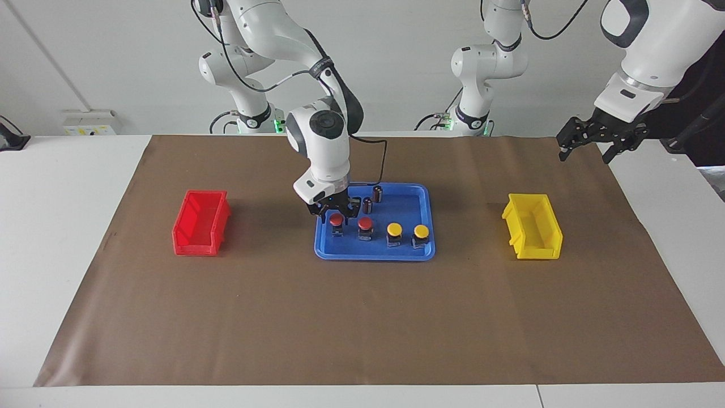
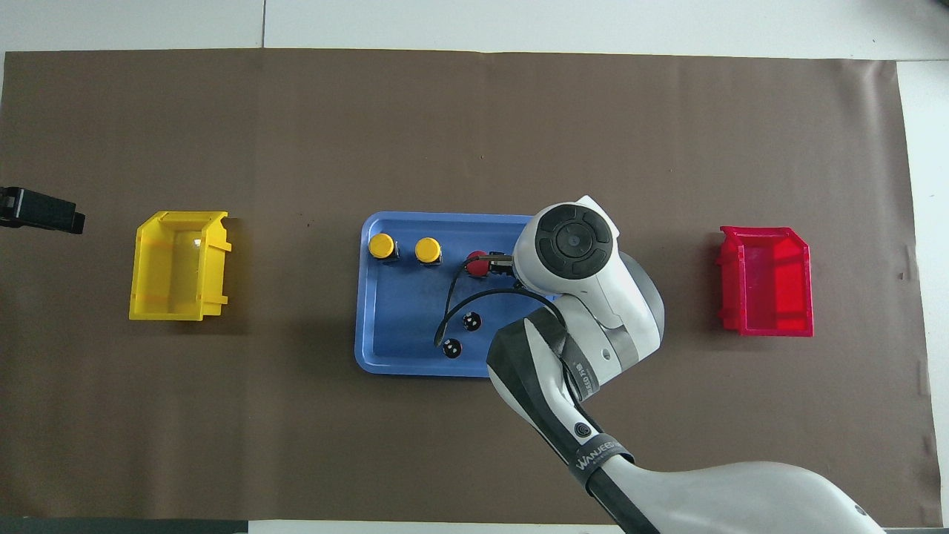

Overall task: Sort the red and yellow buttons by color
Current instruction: 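Drop the red button in the red bin while the left gripper reaches the tray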

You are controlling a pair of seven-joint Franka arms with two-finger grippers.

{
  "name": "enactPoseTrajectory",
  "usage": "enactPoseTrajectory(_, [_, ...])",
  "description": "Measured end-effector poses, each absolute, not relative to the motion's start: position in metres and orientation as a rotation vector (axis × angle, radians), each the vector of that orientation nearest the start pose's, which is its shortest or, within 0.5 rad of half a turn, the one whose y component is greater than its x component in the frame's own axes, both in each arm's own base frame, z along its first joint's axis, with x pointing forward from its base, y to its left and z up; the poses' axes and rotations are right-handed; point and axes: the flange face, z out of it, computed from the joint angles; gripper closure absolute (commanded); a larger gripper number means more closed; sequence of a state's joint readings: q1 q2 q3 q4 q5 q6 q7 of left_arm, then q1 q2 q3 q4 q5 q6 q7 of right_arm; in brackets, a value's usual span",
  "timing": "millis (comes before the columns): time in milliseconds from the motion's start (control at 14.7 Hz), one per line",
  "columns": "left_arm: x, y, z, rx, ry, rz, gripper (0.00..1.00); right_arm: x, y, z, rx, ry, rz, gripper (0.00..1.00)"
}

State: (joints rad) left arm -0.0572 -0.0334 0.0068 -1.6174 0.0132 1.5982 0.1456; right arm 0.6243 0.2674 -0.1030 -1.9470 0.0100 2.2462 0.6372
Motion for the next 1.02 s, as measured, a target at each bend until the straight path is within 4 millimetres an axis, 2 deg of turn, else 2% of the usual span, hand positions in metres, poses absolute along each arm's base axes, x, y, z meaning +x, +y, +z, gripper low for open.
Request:
enactPoseTrajectory(68, [0.546, -0.026, 0.623, -3.113, 0.305, -0.019, 0.0, 0.528, 0.307, 0.349, -3.133, 0.185, -0.061, 0.79])
enactPoseTrajectory(204, [0.545, -0.022, 0.622, -3.116, 0.273, -0.022, 0.0, 0.528, 0.307, 0.349, -3.133, 0.185, -0.06, 0.81])
enactPoseTrajectory(340, [0.547, -0.021, 0.619, -3.119, 0.221, -0.064, 0.06, 0.527, 0.307, 0.352, -3.134, 0.183, -0.057, 0.81])
enactPoseTrajectory(408, [0.548, -0.028, 0.613, -3.121, 0.196, -0.088, 0.09, 0.528, 0.307, 0.357, -3.14, 0.177, -0.044, 0.81])
enactPoseTrajectory(476, [0.55, -0.045, 0.603, -3.125, 0.157, -0.114, 0.12, 0.532, 0.305, 0.369, -3.151, 0.152, -0.019, 0.81])
enactPoseTrajectory(544, [0.55, -0.073, 0.59, -3.132, 0.108, -0.145, 0.19, 0.54, 0.296, 0.389, -3.162, 0.116, 0.004, 0.81])
enactPoseTrajectory(612, [0.549, -0.107, 0.572, -3.143, 0.056, -0.182, 0.23, 0.551, 0.277, 0.417, -3.165, 0.083, 0.018, 0.81])
enactPoseTrajectory(680, [0.547, -0.143, 0.552, -3.156, 0.011, -0.214, 0.26, 0.561, 0.246, 0.447, -3.162, 0.048, 0.026, 0.81])
enactPoseTrajectory(816, [0.54, -0.208, 0.508, -3.181, -0.051, -0.239, 0.27, 0.565, 0.162, 0.496, -3.152, -0.036, 0.054, 0.81])
enactPoseTrajectory(884, [0.538, -0.235, 0.486, -3.189, -0.062, -0.232, 0.27, 0.56, 0.117, 0.512, -3.143, -0.064, 0.057, 0.81])
enactPoseTrajectory(1020, [0.537, -0.268, 0.449, -3.19, -0.059, -0.191, 0.27, 0.544, 0.036, 0.521, -3.125, -0.118, 0.061, 0.81])
